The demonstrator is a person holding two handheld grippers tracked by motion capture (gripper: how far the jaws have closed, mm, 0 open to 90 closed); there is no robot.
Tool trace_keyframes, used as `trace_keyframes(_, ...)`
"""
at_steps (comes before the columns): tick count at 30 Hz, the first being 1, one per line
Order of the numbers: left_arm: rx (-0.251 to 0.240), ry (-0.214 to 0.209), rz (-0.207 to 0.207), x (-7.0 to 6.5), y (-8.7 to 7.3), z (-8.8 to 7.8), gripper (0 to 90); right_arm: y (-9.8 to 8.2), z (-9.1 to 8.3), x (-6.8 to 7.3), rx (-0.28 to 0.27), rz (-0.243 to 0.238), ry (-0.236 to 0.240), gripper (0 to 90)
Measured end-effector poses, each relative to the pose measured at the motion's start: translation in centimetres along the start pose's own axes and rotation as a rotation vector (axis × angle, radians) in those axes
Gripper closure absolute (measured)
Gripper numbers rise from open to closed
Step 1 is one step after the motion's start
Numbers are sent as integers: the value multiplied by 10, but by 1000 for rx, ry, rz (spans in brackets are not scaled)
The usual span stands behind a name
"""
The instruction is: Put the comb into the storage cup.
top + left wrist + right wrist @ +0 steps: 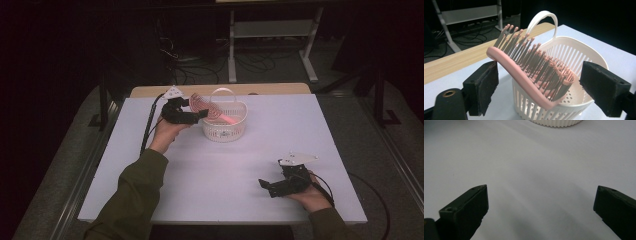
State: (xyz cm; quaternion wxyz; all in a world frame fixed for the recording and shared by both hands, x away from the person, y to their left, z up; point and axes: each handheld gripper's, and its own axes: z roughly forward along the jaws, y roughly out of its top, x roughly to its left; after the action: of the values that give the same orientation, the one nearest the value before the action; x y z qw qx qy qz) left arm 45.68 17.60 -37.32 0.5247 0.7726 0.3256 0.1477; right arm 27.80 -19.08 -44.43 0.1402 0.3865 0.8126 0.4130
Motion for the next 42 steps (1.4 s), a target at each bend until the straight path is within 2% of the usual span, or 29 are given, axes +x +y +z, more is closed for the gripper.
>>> trace_keyframes(6, 29, -8, 25, -4, -1, -3, 108, 0, -1, 1, 0, 0, -7, 0)
trace_keyframes(14, 39, -1, 44, -4, -5, -13, 10, 2, -1, 3, -3, -4, -7, 0)
trace_keyframes(19, 51, -25, 54, -4, -10, -22, 0, 2, -1, 3, -3, -6, -6, 0)
trace_keyframes(29, 67, -41, 62, -8, -26, -38, 0, 2, -1, 4, -3, -6, -5, 0)
trace_keyframes(35, 95, -45, 70, -13, -36, -46, 0, 2, 0, 4, -4, -7, -4, 0)
trace_keyframes(42, 98, -49, 71, -16, -45, -53, 0, 2, 0, 4, -3, -8, -6, 0)
